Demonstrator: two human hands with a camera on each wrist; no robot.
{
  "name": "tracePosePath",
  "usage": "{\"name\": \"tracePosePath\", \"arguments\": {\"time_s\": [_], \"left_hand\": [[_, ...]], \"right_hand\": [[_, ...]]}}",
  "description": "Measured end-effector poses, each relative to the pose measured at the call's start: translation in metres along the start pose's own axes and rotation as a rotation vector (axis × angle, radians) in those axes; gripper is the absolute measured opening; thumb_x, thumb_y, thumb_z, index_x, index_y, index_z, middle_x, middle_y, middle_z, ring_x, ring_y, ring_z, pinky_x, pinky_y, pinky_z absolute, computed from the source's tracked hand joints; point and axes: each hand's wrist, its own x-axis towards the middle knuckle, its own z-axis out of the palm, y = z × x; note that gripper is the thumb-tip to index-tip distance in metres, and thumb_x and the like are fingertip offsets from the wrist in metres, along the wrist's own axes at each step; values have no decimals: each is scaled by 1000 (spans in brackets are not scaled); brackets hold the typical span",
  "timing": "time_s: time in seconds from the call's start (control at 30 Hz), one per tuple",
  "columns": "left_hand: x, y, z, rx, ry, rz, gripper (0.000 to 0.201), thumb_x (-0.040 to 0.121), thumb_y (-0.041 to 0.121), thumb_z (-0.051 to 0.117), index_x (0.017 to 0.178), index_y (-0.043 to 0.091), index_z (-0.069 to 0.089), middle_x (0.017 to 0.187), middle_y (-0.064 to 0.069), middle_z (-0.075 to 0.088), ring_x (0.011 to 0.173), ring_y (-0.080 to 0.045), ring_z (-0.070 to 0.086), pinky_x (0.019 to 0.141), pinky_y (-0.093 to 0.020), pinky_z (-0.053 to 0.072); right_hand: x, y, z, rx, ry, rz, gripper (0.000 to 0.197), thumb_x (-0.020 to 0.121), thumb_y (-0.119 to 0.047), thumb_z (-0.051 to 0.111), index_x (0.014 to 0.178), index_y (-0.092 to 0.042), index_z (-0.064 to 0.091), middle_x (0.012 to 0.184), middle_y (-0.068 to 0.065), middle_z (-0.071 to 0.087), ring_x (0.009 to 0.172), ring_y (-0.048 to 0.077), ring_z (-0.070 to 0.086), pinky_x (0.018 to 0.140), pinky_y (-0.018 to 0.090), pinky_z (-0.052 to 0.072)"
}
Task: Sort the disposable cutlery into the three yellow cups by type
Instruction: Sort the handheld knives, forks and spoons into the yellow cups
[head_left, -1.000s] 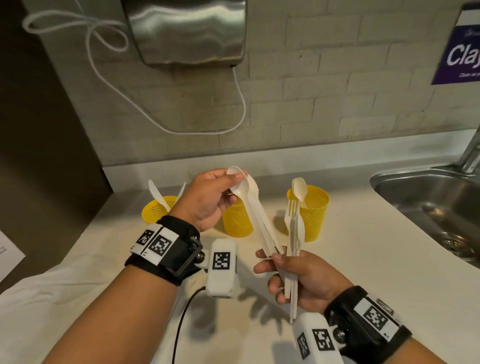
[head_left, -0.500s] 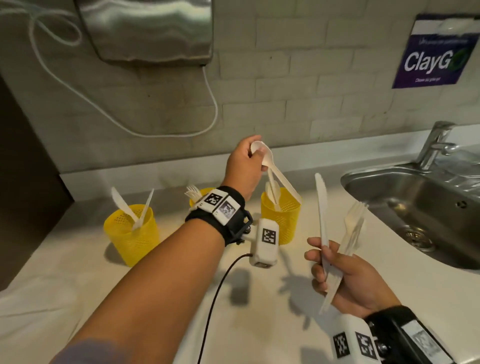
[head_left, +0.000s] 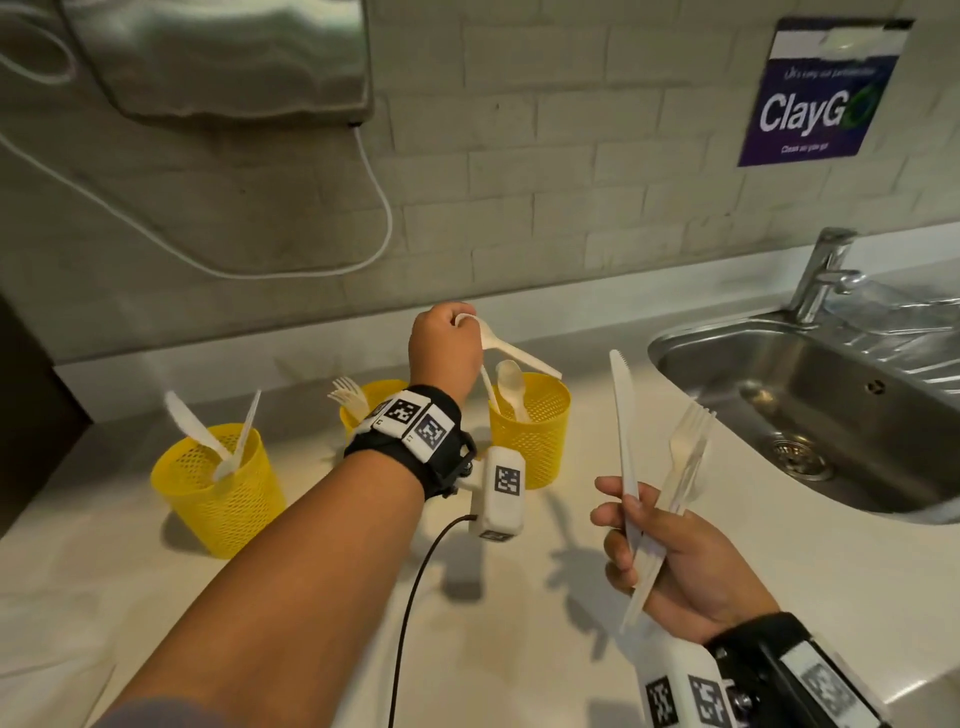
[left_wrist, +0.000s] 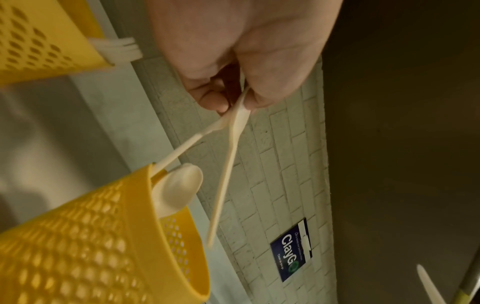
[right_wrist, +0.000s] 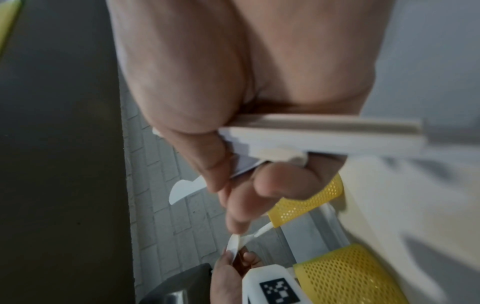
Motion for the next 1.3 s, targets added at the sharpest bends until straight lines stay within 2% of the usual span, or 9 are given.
{"name": "tracePosePath", "arguments": {"time_s": [0.33, 0.5, 0.57, 0.7, 0.87, 0.93, 1.03, 1.13, 1.3], "left_hand": [[-9, 2, -5, 181, -105, 108, 26, 89, 7, 45, 106, 11, 64, 118, -8, 58, 106, -22, 55, 82, -21, 37], [-21, 9, -10, 207, -348, 39, 28, 87, 19, 53, 114, 21, 63, 119, -2, 61, 108, -18, 56, 87, -25, 42], [-34, 12, -23, 67, -276, -12, 32, 88, 24, 54, 120, 23, 58, 121, -2, 59, 105, -17, 56, 88, -29, 45], [-79, 10, -57, -358, -485, -153, 52, 88, 8, 60, 134, 26, 43, 88, 1, 62, 82, -15, 60, 73, -32, 51], [-84, 3, -140, -129, -106, 73, 55, 86, -3, 55, 124, 36, 44, 76, 2, 59, 72, -13, 61, 67, -24, 53], [-79, 2, -190, -55, 196, 168, 57, 86, 0, 56, 122, 42, 42, 77, 5, 58, 74, -15, 64, 69, -21, 54], [-64, -9, -246, 188, 533, 216, 53, 86, 9, 58, 129, 37, 43, 88, 1, 60, 84, -21, 65, 84, -34, 55], [-52, -29, -259, 337, 561, 149, 52, 89, 9, 55, 136, 26, 41, 106, -6, 62, 89, -15, 60, 83, -26, 48], [-45, -66, -243, 480, 289, -68, 48, 90, 9, 54, 136, 19, 43, 123, -13, 59, 108, -26, 59, 87, -29, 43]], "right_hand": [[7, 6, 12, -40, -16, 16, 61, 37, -28, 93, 92, -10, 74, 72, 12, 67, 42, 16, 50, 39, 26, 41], [10, 9, 23, -99, 6, 42, 25, 75, -14, 57, 98, -6, 65, 68, 11, 66, 41, 15, 48, 38, 23, 38], [14, 12, 31, -116, -9, 57, 25, 76, -14, 55, 97, -6, 65, 68, 11, 65, 41, 15, 47, 39, 22, 38], [31, 27, 57, -195, -107, 135, 21, 76, -15, 56, 93, -5, 65, 67, 10, 67, 40, 16, 49, 39, 22, 39], [50, 60, 96, -267, -186, 228, 15, 86, -6, 55, 87, 1, 69, 89, 16, 69, 78, 21, 69, 71, 32, 58], [57, 68, 104, -289, -144, 192, 15, 90, -2, 51, 95, 2, 64, 88, 15, 67, 66, 18, 66, 60, 28, 57], [62, 72, 109, -332, -141, 169, 10, 92, -6, 50, 99, -9, 56, 67, 3, 56, 37, 9, 39, 37, 20, 32], [59, 72, 113, -286, -188, 243, 4, 92, -18, 53, 94, -21, 51, 65, -1, 48, 37, 8, 33, 38, 18, 27], [52, 67, 114, -149, -195, 307, 13, 90, -12, 45, 97, -16, 55, 67, 6, 51, 43, 15, 41, 41, 21, 33]]}}
